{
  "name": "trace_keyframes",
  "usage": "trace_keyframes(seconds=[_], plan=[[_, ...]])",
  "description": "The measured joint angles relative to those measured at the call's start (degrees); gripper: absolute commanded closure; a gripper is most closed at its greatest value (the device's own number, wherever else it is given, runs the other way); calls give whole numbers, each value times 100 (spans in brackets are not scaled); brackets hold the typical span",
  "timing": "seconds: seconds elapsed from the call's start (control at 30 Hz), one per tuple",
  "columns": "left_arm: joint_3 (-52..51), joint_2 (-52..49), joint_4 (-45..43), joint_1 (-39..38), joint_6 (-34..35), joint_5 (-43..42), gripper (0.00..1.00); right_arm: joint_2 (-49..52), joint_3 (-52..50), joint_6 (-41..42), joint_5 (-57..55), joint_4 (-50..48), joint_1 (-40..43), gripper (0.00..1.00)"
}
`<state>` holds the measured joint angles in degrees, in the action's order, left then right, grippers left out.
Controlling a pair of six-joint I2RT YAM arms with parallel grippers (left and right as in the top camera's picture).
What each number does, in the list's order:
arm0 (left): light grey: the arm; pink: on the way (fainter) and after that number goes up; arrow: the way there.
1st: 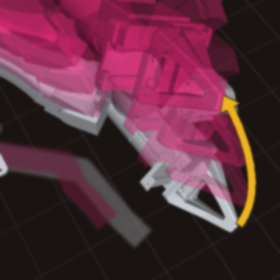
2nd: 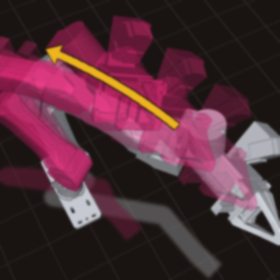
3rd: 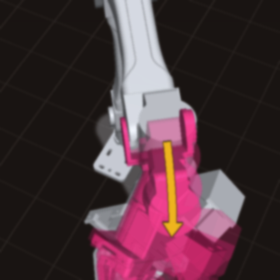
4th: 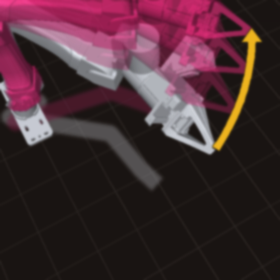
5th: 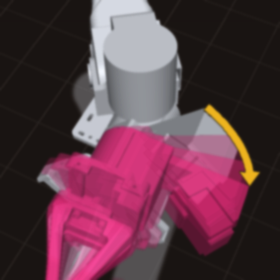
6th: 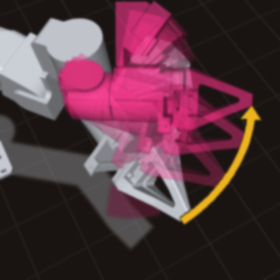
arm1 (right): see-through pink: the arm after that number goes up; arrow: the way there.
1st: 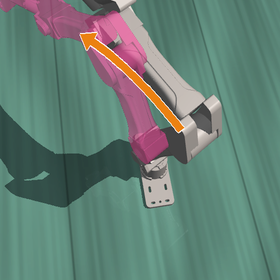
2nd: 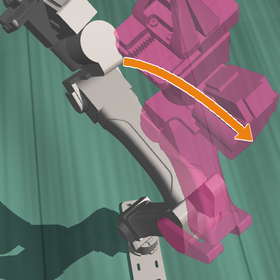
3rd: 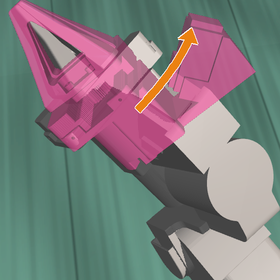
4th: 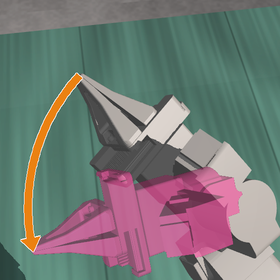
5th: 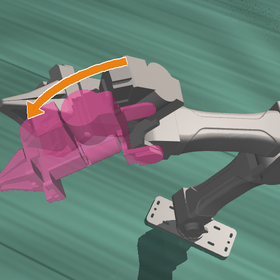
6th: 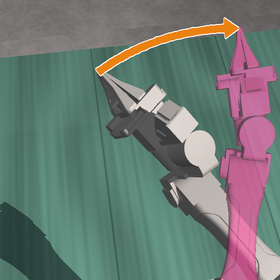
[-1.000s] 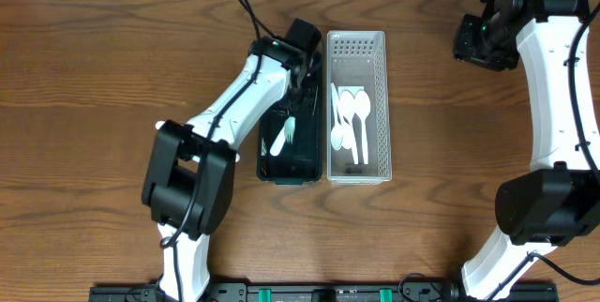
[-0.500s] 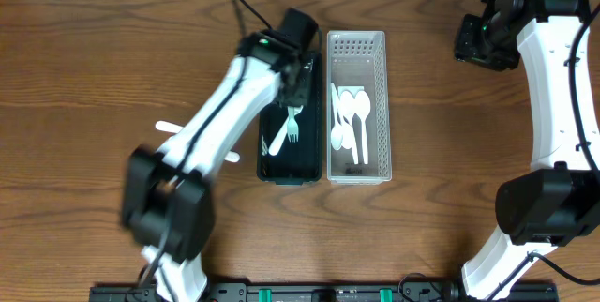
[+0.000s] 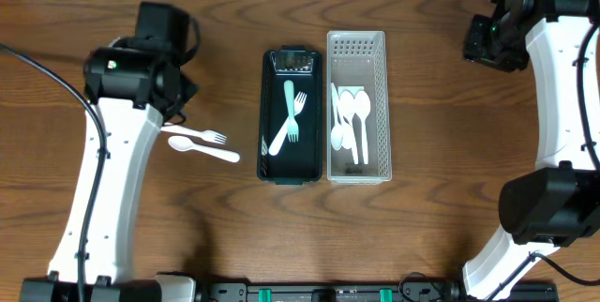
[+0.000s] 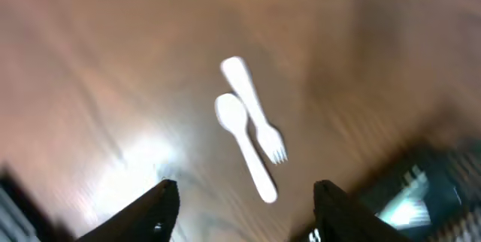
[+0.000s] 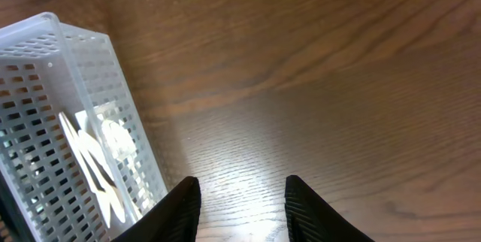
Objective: Pack container
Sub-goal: 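Move the left gripper back and grasp a white spoon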
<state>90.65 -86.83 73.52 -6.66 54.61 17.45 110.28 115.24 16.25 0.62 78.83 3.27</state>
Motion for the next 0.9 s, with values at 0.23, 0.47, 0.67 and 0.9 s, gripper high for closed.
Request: trace_keyframes(seconds=[0.23,0.47,0.67,0.9], plan=[[-1786,-116,-1552,321,1467,-560,32,0,0,-2,-4,2,4,60],[-3213,-278,-2879,389,2063,-1106,35,0,0,-2,-4,7,4,60],[-3407,-452,-3163,476,2146,-1222,35,0,0,-2,-4,7,7,60],[-3407,-901,-3195,538,2170,-1261,35,0,0,-2,-4,7,7,60]])
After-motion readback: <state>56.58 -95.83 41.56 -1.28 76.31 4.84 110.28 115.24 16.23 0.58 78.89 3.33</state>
